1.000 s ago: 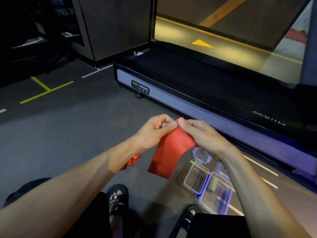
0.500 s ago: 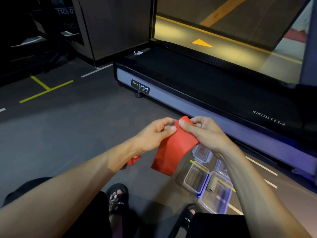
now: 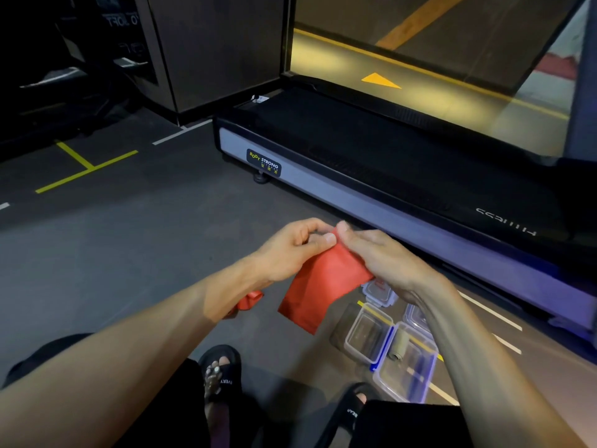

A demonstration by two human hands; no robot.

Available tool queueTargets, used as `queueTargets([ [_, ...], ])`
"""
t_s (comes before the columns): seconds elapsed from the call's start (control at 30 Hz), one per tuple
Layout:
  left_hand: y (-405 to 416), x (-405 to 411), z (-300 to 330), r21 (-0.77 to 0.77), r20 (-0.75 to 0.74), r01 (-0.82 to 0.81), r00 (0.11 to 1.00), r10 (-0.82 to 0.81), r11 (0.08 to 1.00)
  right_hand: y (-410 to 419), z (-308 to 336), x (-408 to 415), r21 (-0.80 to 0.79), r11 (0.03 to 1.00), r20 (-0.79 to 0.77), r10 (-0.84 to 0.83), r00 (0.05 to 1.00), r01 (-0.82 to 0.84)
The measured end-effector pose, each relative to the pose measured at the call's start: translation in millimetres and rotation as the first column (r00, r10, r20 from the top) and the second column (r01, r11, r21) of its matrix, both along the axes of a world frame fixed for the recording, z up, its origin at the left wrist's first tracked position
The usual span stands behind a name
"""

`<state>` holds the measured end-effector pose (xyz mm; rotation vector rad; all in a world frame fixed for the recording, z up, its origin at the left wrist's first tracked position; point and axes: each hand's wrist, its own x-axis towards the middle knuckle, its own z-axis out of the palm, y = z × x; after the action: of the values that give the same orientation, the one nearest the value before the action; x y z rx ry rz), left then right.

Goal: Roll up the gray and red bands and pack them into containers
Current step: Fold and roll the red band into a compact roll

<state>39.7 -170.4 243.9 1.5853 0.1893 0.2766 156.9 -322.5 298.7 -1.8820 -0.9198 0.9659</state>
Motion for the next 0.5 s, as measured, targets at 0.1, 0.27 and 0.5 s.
queueTargets([
  [0.1, -2.5, 1.3, -1.4, -0.005, 0.000, -0.062, 0.998, 0.062, 0.998, 2.9, -2.6, -2.3, 0.023, 0.999, 0.052, -0.043, 0.998, 0.042],
  [0.27, 1.1, 1.1, -2.4, -0.057, -0.020, -0.038, 0.999, 0.037, 0.998, 6.8, -0.8, -1.5, 0.070, 0.987, 0.046, -0.145, 0.988, 0.141],
  [0.5, 4.1, -3.4, -6.3, -0.123, -0.027, 0.108, 0.993, -0.112, 0.987, 4.9, -0.7, 3.3, 0.039, 0.985, 0.088, -0.174, 0.981, 0.171],
])
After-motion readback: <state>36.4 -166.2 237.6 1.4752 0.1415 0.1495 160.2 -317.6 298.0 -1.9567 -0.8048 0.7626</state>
